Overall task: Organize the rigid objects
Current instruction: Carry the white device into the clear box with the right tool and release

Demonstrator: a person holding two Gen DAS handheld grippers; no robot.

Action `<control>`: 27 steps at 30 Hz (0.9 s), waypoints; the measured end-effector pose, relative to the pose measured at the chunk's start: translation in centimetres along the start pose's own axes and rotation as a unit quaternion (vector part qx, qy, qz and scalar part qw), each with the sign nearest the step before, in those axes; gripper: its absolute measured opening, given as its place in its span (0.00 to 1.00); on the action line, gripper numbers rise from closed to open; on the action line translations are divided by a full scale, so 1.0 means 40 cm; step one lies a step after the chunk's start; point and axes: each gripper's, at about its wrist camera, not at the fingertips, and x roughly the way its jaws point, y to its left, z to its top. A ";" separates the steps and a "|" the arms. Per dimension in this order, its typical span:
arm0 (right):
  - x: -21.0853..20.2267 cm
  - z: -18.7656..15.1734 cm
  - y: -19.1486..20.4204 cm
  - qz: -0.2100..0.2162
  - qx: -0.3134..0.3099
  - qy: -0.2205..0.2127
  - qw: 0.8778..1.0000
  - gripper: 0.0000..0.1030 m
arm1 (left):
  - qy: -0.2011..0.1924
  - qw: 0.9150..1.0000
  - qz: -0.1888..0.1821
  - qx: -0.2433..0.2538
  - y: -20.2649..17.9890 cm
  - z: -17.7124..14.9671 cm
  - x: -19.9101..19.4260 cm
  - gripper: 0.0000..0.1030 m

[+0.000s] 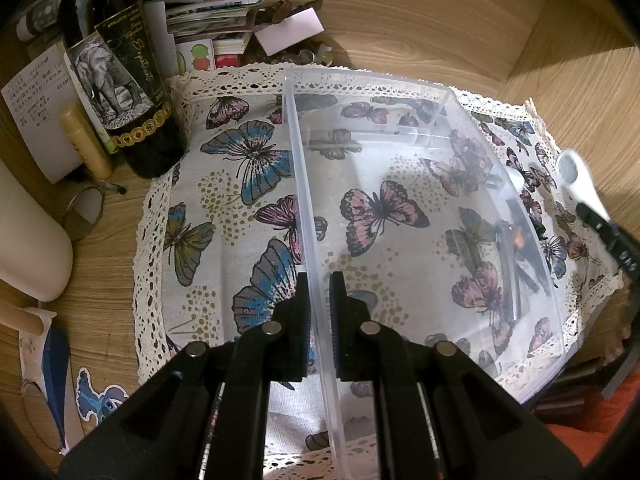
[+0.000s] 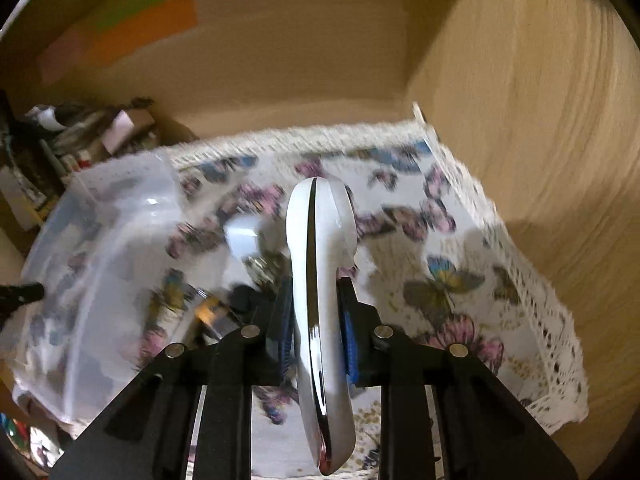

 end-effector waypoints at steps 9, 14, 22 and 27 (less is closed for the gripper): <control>-0.068 0.091 0.140 0.101 -0.056 -0.050 0.992 0.18 | 0.008 1.000 0.002 0.000 -0.001 -0.001 0.005 0.09; -0.065 0.118 0.244 0.123 -0.106 -0.061 0.985 0.18 | 0.007 1.000 0.003 0.000 -0.002 -0.002 0.004 0.09; 0.014 0.119 0.357 0.150 -0.156 -0.017 0.976 0.18 | 0.007 1.000 0.001 -0.001 -0.002 -0.004 0.006 0.09; 0.074 0.109 0.391 0.153 -0.176 0.024 0.972 0.18 | 0.006 1.000 0.001 0.001 -0.002 -0.003 0.005 0.09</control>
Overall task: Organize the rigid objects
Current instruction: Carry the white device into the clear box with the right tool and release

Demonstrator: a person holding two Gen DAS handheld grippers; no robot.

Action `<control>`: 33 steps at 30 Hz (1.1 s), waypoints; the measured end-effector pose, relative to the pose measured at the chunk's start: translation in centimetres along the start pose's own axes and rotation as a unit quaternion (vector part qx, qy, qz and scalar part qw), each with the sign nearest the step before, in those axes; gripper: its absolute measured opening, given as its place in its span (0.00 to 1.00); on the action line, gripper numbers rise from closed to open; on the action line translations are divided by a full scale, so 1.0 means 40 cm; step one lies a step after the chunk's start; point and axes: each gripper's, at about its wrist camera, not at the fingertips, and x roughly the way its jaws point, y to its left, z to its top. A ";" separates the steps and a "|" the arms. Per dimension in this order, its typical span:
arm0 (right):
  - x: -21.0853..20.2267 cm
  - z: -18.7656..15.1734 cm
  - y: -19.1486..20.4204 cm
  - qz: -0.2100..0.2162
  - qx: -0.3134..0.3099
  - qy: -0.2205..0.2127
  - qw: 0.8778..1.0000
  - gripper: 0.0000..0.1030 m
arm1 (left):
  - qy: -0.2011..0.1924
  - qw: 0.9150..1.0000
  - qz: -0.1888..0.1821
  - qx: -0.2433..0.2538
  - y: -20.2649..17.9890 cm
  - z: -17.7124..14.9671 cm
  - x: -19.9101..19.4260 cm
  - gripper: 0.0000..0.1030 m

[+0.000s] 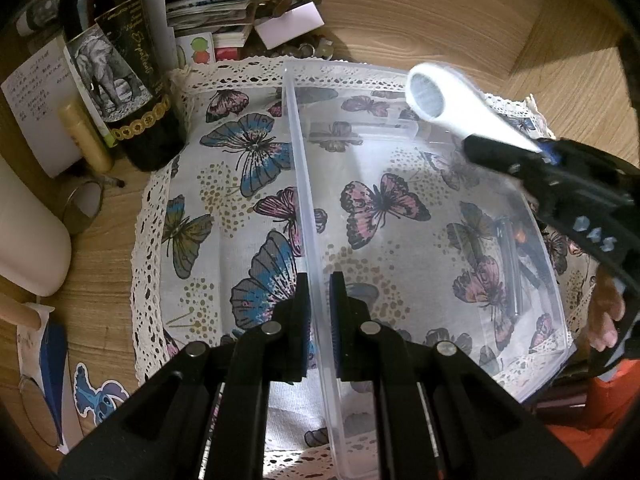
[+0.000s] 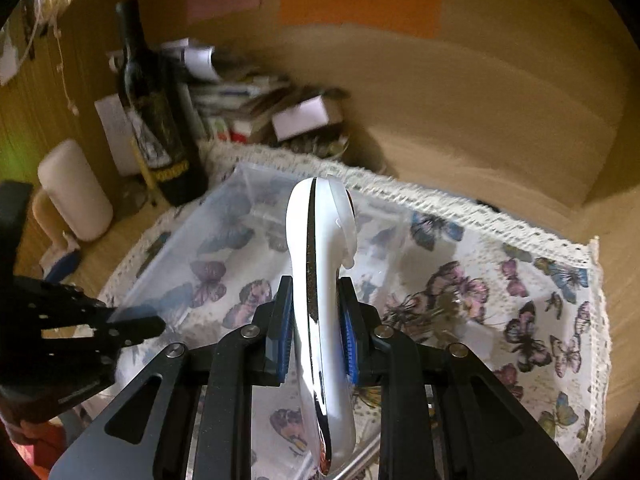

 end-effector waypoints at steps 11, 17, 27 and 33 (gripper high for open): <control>0.088 0.006 0.059 0.013 -0.059 0.076 0.995 0.19 | -0.003 1.000 -0.001 0.001 0.000 -0.001 -0.002 0.09; 0.099 -0.008 0.073 0.026 -0.071 0.099 0.992 0.20 | -0.003 1.000 0.000 0.001 0.000 -0.001 -0.002 0.10; 0.007 0.005 0.064 -0.005 -0.068 0.035 0.997 0.34 | -0.001 1.000 -0.001 0.000 -0.003 0.000 -0.001 0.10; -0.092 0.016 -0.003 -0.042 -0.023 -0.024 0.999 0.50 | -0.001 1.000 0.000 0.001 -0.004 0.000 0.000 0.10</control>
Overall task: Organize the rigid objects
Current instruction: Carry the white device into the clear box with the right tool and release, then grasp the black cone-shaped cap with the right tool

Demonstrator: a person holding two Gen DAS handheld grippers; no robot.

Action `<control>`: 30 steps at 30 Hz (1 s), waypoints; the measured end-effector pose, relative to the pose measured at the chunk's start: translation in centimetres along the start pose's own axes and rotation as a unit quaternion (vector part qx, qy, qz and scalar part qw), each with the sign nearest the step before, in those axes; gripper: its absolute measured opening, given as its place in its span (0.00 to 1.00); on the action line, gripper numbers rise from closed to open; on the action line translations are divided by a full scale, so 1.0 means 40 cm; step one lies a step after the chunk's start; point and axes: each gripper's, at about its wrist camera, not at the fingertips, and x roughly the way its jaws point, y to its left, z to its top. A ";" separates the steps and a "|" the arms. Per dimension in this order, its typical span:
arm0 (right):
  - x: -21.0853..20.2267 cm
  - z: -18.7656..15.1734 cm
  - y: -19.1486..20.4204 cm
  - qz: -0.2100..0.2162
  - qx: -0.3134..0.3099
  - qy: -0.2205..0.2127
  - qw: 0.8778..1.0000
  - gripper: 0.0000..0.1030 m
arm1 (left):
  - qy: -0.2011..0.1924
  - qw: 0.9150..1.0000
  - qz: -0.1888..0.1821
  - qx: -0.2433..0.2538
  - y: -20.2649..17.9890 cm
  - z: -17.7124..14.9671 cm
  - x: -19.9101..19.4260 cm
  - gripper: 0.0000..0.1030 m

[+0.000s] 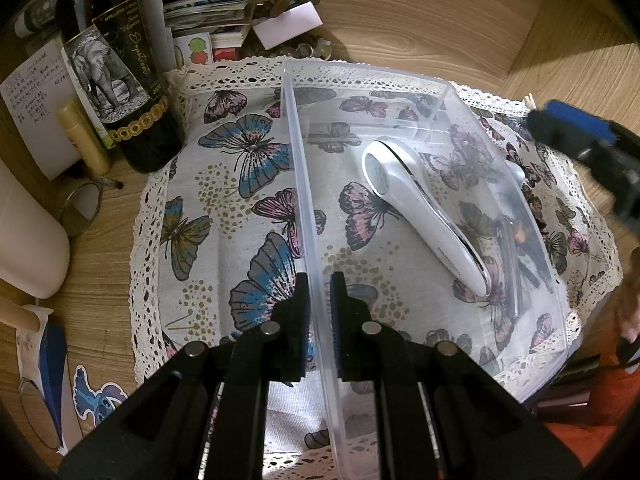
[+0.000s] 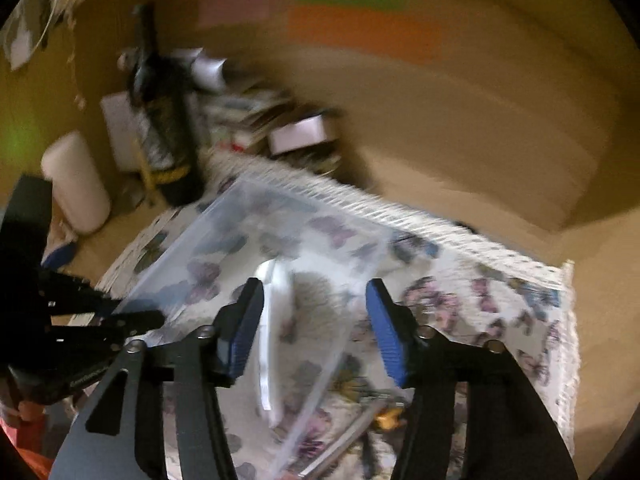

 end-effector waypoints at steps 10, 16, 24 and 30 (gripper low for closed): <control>-0.083 -0.065 -0.176 -0.077 0.097 -0.014 0.992 0.57 | 0.000 1.000 0.000 0.000 -0.001 0.000 0.000 0.10; -0.032 -0.157 -0.240 -0.100 0.134 0.035 0.985 0.57 | 0.000 1.000 0.000 0.000 -0.001 0.000 0.000 0.10; 0.058 -0.242 -0.283 -0.075 0.169 0.094 0.978 0.57 | 0.001 1.000 0.000 -0.002 0.002 -0.001 0.002 0.10; 0.119 -0.227 -0.288 -0.044 0.179 0.103 0.977 0.56 | 0.002 1.000 0.000 -0.003 0.002 -0.001 0.003 0.10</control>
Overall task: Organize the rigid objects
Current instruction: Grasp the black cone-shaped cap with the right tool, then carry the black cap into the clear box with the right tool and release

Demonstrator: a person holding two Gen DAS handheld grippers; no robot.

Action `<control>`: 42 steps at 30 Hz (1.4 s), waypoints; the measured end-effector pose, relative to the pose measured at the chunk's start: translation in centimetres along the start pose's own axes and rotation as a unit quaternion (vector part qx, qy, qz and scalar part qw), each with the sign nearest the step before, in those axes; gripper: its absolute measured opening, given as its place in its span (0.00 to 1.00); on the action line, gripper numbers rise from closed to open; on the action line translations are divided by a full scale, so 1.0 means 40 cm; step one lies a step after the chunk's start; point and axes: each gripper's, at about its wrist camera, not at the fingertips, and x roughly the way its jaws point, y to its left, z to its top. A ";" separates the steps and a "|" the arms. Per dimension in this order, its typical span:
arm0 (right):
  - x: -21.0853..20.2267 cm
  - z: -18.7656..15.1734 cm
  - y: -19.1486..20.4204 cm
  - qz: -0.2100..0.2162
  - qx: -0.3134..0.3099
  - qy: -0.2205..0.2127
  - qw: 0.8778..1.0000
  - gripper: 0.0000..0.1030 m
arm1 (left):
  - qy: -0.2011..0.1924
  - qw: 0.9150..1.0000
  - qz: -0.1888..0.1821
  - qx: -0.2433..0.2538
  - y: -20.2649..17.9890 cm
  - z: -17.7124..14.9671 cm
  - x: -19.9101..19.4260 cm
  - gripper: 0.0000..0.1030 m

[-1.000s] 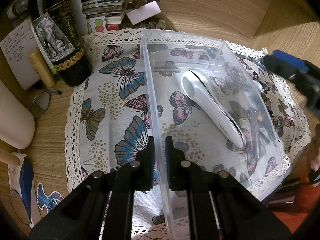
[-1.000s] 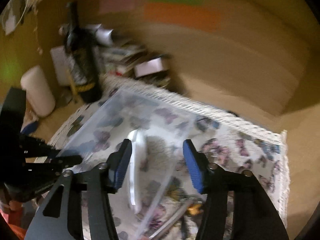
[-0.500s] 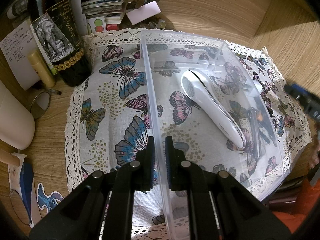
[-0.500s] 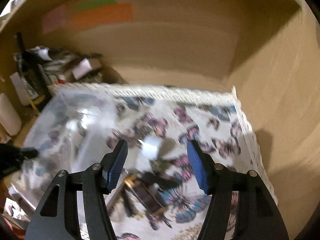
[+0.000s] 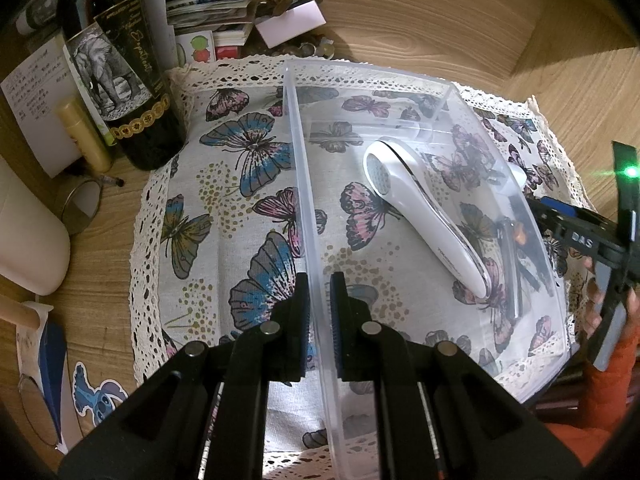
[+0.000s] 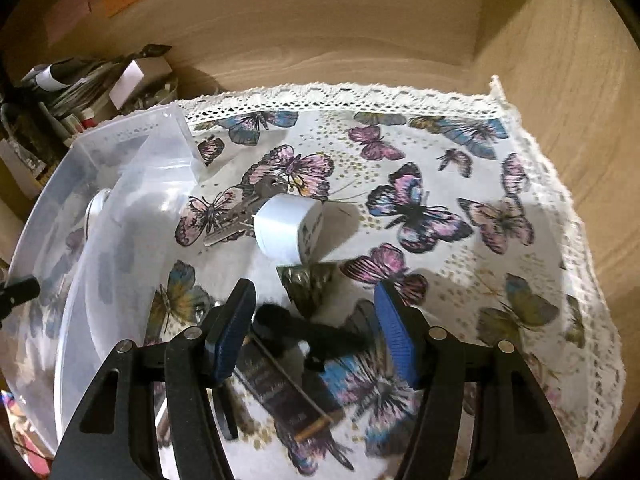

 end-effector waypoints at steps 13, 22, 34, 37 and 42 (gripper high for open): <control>-0.011 0.014 0.017 0.003 -0.016 -0.026 1.000 0.28 | 0.001 1.000 -0.001 -0.002 0.004 0.001 0.002 0.10; -0.122 0.064 0.062 0.016 -0.034 -0.092 0.995 0.28 | 0.000 1.000 -0.002 -0.004 0.006 0.003 0.002 0.10; -0.180 0.117 0.236 0.088 -0.098 -0.141 0.981 0.28 | 0.000 1.000 -0.002 -0.005 0.007 0.006 0.003 0.10; -0.179 0.111 0.287 0.101 -0.125 -0.141 0.977 0.28 | 0.000 1.000 -0.002 -0.004 0.006 0.006 0.003 0.10; -0.158 0.094 0.360 0.114 -0.168 -0.123 0.971 0.28 | 0.000 1.000 -0.001 -0.002 0.007 0.007 0.003 0.10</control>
